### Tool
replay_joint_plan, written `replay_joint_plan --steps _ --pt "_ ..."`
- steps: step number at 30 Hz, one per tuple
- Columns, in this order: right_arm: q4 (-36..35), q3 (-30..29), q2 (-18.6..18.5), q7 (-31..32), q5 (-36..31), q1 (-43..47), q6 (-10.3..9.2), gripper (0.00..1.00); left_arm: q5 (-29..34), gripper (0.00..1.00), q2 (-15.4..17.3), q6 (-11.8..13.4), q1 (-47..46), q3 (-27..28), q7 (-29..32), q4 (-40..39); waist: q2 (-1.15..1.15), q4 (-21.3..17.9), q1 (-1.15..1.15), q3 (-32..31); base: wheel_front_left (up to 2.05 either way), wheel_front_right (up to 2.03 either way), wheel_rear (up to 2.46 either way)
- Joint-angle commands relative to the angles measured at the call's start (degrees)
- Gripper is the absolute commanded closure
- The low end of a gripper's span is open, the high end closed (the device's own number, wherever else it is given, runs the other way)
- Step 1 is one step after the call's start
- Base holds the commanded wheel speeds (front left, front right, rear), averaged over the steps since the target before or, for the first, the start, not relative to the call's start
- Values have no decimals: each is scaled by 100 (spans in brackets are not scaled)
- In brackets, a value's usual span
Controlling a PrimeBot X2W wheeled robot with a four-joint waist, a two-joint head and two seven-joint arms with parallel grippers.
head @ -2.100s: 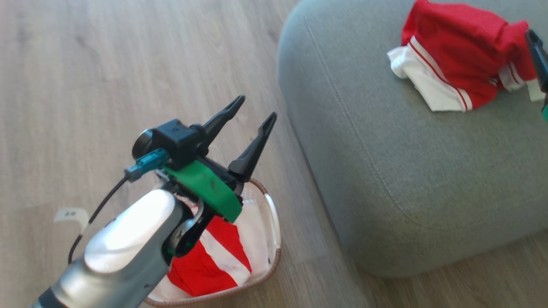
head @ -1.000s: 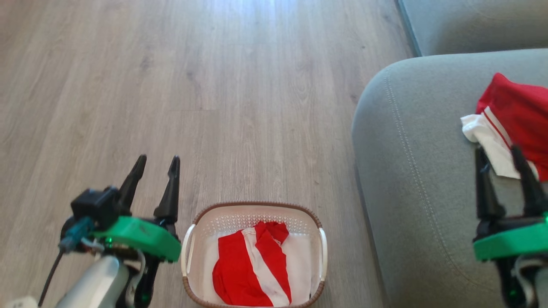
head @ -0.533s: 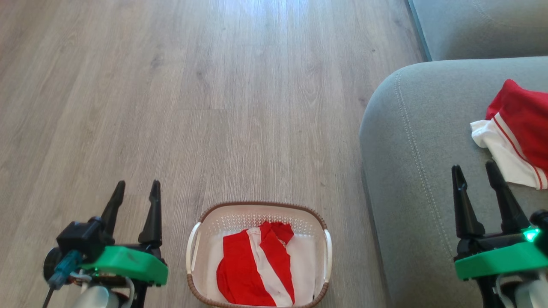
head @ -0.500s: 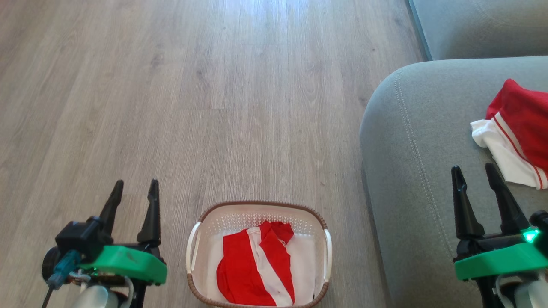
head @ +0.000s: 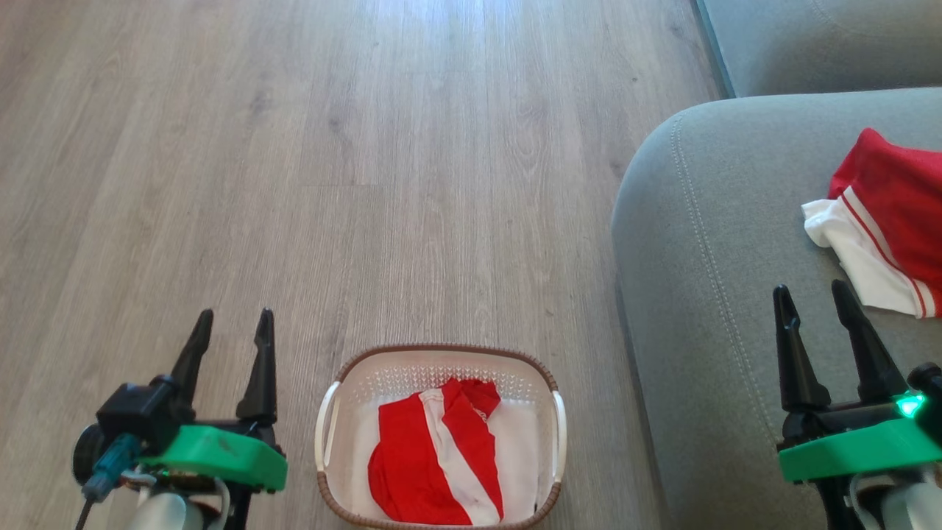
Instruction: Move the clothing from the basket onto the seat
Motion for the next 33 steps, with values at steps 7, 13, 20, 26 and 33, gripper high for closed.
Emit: replay_joint_plan --steps 7,13,20,26,33 --pt "-199 138 -33 -66 -27 -205 -1 0 144 0 -17 -117 -222 373 -71 -115 0 -53 0 52 0 0 0" --pt "-253 165 -31 -70 -17 -334 -1 0 200 0 -63 -225 -299 425 -71 -104 0 -169 0 294 0 0 0" --pt "-314 182 -21 -74 -42 -669 -1 0 252 0 -94 -432 -652 368 -71 78 0 -378 0 815 0 0 0" --pt "-383 180 50 -79 -80 -949 -1 0 333 0 -119 -585 -1048 301 -71 308 0 -613 0 1360 0 0 0" --pt "-549 84 208 -81 -112 -1262 -1 0 442 0 -83 -744 -1460 217 -71 609 0 -794 0 1921 0 0 0"
